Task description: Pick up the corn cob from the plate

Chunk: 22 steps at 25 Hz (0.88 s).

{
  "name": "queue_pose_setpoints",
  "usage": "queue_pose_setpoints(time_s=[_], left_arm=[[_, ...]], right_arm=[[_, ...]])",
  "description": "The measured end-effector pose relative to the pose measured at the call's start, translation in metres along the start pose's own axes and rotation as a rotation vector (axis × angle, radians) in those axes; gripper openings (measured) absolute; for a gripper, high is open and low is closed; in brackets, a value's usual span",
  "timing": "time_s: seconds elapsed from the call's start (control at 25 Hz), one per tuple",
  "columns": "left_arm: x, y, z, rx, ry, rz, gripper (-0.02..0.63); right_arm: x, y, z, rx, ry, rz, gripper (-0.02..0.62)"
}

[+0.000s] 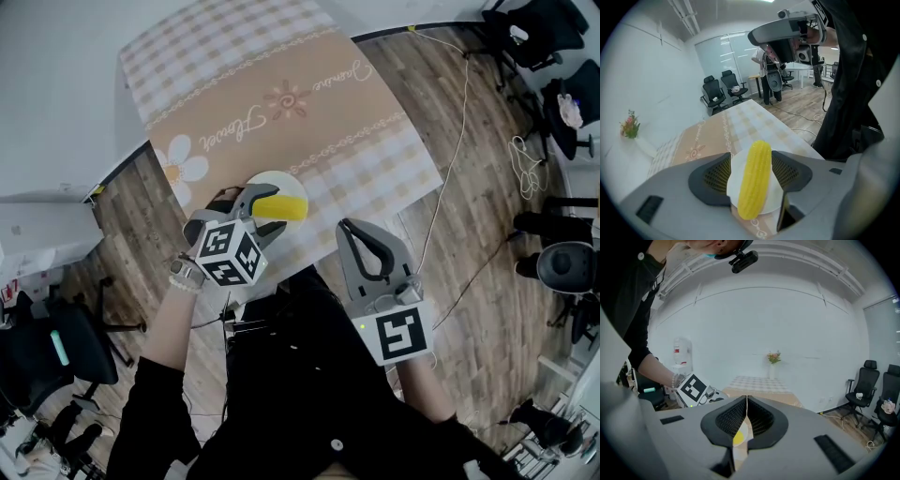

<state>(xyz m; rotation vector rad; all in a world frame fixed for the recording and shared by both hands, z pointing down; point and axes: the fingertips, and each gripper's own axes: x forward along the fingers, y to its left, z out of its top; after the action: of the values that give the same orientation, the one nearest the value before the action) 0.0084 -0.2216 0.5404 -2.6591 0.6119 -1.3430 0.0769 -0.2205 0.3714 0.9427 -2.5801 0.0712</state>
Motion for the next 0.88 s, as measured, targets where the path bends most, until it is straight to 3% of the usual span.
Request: queue_pose_setpoints(time_s=[0.16,0.52,0.88], left_arm=[[0.019,-0.004,-0.015,0.026,0.047,-0.050,0.278],[0.039,-0.012,-0.049,-0.011,0.137,-0.131,0.284],[0.050,-0.014,-0.051,-0.052,0.131,-0.180,0.284]], right_arm=[[0.003,-0.006,-0.002,0.001,-0.002,0.007,0.043],[0.006,-0.015,-0.008,0.011,0.022,0.004,0.043],[0.009,-0.014,-0.011,0.006,0.030,0.014,0.043]])
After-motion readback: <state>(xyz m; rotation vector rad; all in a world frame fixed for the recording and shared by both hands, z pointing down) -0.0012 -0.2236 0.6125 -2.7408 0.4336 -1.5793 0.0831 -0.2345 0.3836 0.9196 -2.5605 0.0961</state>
